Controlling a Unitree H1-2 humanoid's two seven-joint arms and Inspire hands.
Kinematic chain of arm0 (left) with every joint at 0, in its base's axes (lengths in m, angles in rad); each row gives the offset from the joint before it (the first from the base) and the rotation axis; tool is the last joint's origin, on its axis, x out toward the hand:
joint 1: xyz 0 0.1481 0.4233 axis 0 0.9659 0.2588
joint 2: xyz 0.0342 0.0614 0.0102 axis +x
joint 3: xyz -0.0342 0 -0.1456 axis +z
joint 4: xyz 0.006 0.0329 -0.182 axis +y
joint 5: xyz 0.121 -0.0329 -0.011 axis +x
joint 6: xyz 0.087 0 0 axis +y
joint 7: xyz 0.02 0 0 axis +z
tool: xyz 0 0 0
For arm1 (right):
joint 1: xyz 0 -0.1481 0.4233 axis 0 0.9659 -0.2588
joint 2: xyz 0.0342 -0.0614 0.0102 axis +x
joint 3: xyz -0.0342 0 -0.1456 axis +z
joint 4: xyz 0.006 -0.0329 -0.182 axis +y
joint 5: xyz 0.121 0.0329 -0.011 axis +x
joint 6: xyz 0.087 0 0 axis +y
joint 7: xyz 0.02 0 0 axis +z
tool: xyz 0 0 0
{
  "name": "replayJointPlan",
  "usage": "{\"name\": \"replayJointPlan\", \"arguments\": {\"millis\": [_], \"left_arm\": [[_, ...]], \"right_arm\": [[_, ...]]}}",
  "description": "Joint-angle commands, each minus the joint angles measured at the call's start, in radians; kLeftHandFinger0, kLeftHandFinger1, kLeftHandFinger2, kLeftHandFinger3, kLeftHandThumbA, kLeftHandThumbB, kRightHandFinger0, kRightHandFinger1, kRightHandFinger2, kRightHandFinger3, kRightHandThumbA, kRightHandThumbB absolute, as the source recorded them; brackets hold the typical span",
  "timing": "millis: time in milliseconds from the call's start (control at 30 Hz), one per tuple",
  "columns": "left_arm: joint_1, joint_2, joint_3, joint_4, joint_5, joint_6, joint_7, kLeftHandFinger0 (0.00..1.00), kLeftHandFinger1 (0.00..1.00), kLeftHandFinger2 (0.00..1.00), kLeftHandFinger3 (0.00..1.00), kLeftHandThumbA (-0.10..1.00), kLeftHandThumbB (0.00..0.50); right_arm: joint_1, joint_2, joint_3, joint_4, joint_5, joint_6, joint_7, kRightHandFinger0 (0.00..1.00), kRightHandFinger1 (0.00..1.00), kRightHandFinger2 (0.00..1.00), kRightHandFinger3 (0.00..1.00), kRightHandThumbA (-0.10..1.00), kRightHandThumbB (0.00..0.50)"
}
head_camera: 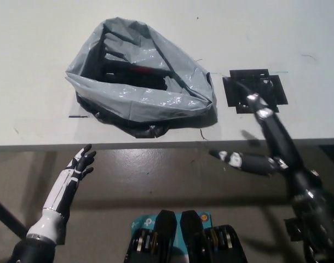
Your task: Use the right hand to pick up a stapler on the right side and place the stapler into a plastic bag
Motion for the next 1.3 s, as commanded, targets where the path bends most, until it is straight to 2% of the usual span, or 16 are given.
{"name": "replayJointPlan", "arguments": {"millis": [0,167,200,267,333,367,500,567,667,767,933,1000,1067,1100,1267], "left_arm": [[0.027,0.016,0.011,-0.069,-0.002,-0.042,0.003,1.00,1.00,1.00,1.00,1.00,0.027],[0.051,0.002,0.005,-0.071,-0.003,-0.038,0.005,1.00,1.00,1.00,1.00,1.00,0.048],[0.052,0.003,0.005,-0.071,-0.005,-0.036,0.004,1.00,1.00,1.00,1.00,1.00,0.064],[0.053,0.008,0.007,-0.067,-0.007,-0.035,0.001,1.00,1.00,1.00,1.00,1.00,0.068],[0.054,0.006,0.006,-0.062,-0.006,-0.041,0.001,1.00,1.00,1.00,1.00,1.00,0.040],[0.057,0.004,0.003,-0.062,-0.004,-0.045,0.002,1.00,1.00,1.00,1.00,1.00,0.030],[0.054,0.005,0.001,-0.045,-0.002,-0.067,0.001,1.00,1.00,1.00,1.00,1.00,0.025],[0.051,0.008,0.000,-0.041,0.001,-0.071,0.000,1.00,1.00,1.00,1.00,1.00,0.024],[0.040,0.012,0.003,-0.037,-0.011,-0.064,-0.008,1.00,1.00,1.00,1.00,1.00,0.010],[0.030,0.012,0.006,-0.038,-0.013,-0.047,-0.006,1.00,1.00,1.00,1.00,1.00,0.033],[0.032,0.015,0.009,-0.031,-0.013,-0.053,-0.005,1.00,1.00,1.00,1.00,1.00,0.041],[0.041,0.014,0.008,-0.031,-0.012,-0.062,-0.005,1.00,1.00,1.00,1.00,1.00,0.022],[0.038,0.015,0.006,-0.026,-0.003,-0.069,0.000,1.00,1.00,1.00,1.00,1.00,0.005],[0.036,0.016,0.007,-0.025,-0.005,-0.066,-0.002,1.00,1.00,1.00,1.00,1.00,0.020],[0.038,0.017,0.013,-0.023,-0.009,-0.055,0.000,1.00,1.00,1.00,1.00,1.00,0.037]], "right_arm": [[0.048,-0.006,-0.079,0.168,-0.038,-0.190,-0.129,1.00,1.00,1.00,1.00,0.86,0.254],[0.009,-0.038,-0.071,0.544,-0.127,-0.258,-0.214,1.00,1.00,1.00,1.00,0.84,0.274],[-0.004,-0.039,-0.072,0.611,-0.108,-0.264,-0.205,1.00,1.00,1.00,1.00,0.78,0.259],[-0.014,-0.040,-0.066,0.673,-0.096,-0.268,-0.198,1.00,1.00,1.00,1.00,0.78,0.251],[-0.014,-0.042,-0.068,0.697,-0.077,-0.295,-0.187,1.00,1.00,1.00,1.00,0.74,0.227],[-0.009,-0.043,-0.070,0.706,-0.064,-0.304,-0.178,1.00,1.00,1.00,1.00,0.74,0.234],[-0.007,-0.042,-0.066,0.729,-0.061,-0.304,-0.175,1.00,1.00,1.00,1.00,0.79,0.260],[-0.010,-0.039,-0.065,0.741,-0.062,-0.307,-0.181,1.00,1.00,1.00,1.00,0.75,0.246],[-0.021,-0.035,-0.062,0.760,-0.063,-0.310,-0.184,1.00,1.00,1.00,1.00,0.75,0.246],[-0.029,-0.034,-0.059,0.772,-0.059,-0.323,-0.181,1.00,1.00,1.00,1.00,0.72,0.217],[-0.029,-0.032,-0.051,0.775,-0.067,-0.328,-0.182,1.00,1.00,1.00,1.00,0.73,0.233],[-0.018,-0.028,-0.054,0.772,-0.049,-0.341,-0.170,1.00,1.00,1.00,1.00,0.71,0.231],[-0.022,-0.033,-0.051,0.776,-0.070,-0.351,-0.184,1.00,1.00,1.00,1.00,0.75,0.240],[-0.022,-0.033,-0.051,0.773,-0.071,-0.345,-0.183,1.00,1.00,1.00,1.00,0.74,0.228],[-0.015,-0.028,-0.053,0.754,-0.046,-0.329,-0.158,1.00,1.00,1.00,1.00,0.74,0.234]]}}
